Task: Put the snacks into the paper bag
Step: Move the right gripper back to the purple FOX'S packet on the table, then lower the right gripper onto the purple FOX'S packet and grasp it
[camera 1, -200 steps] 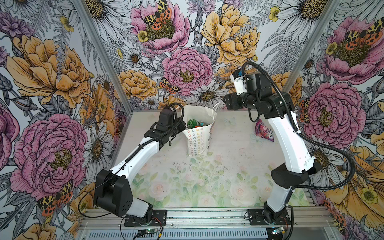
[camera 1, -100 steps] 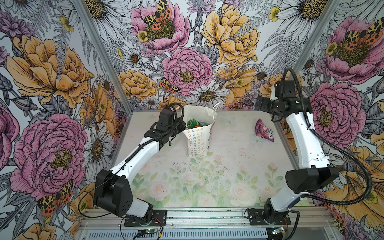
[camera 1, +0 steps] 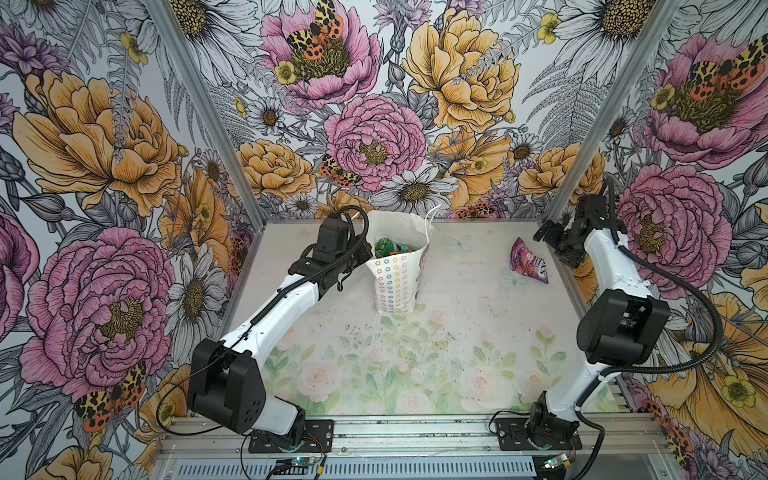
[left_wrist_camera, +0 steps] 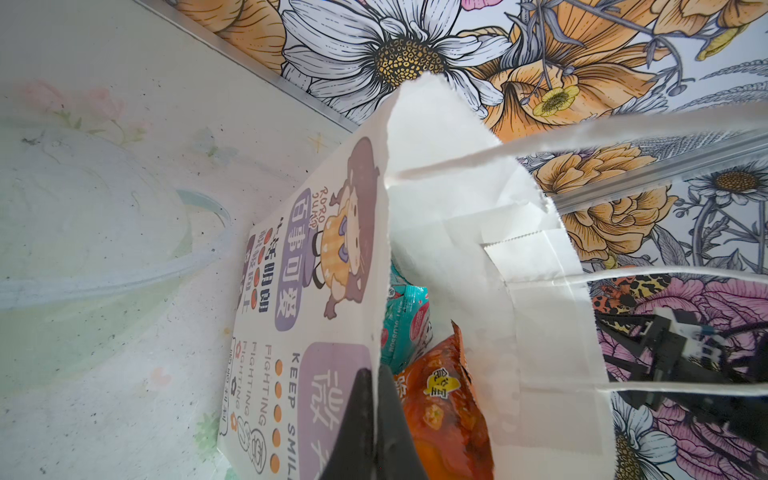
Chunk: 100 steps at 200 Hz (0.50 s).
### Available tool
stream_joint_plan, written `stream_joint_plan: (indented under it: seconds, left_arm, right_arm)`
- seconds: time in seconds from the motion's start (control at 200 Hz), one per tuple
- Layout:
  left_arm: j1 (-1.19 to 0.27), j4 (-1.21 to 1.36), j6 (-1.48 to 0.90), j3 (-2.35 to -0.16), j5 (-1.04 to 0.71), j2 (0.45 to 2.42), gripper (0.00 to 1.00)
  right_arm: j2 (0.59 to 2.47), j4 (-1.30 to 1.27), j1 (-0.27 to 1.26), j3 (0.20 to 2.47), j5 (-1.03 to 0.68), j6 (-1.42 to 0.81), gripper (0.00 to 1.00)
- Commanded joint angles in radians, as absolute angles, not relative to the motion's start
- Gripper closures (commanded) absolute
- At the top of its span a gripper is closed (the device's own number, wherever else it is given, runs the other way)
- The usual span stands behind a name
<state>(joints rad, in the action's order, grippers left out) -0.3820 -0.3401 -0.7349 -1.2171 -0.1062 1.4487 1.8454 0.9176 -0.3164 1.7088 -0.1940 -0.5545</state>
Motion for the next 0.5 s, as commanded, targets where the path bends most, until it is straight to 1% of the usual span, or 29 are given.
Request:
stream_joint_plan:
  seconds: [0.0,0.22,0.395,0.495]
  left_arm:
    - [-0.377,-0.301,-0.738,-1.242,-0.101,1.448,1.0]
    - [-0.375,-0.304,-0.735,-1.243,-0.099,1.445,1.0]
    - [-0.377,-0.305,-0.736,-1.238,-0.099,1.443,1.0]
    - [-0.377,-0.305,-0.735,-1.238,-0.098,1.443,1.0]
  right_arm:
    - [1.846,0.809,-0.325,1.671,-0.28,-0.683,0.0]
    - [1.897,0.795,-0.343,1.675,-0.297,-0.888,0.0]
    - [1.894,0.793,-0.351,1.619,-0.227,-1.121,0.0]
    - [1.888,0.793,-0.351,1.614,-0.193,-1.161,0.0]
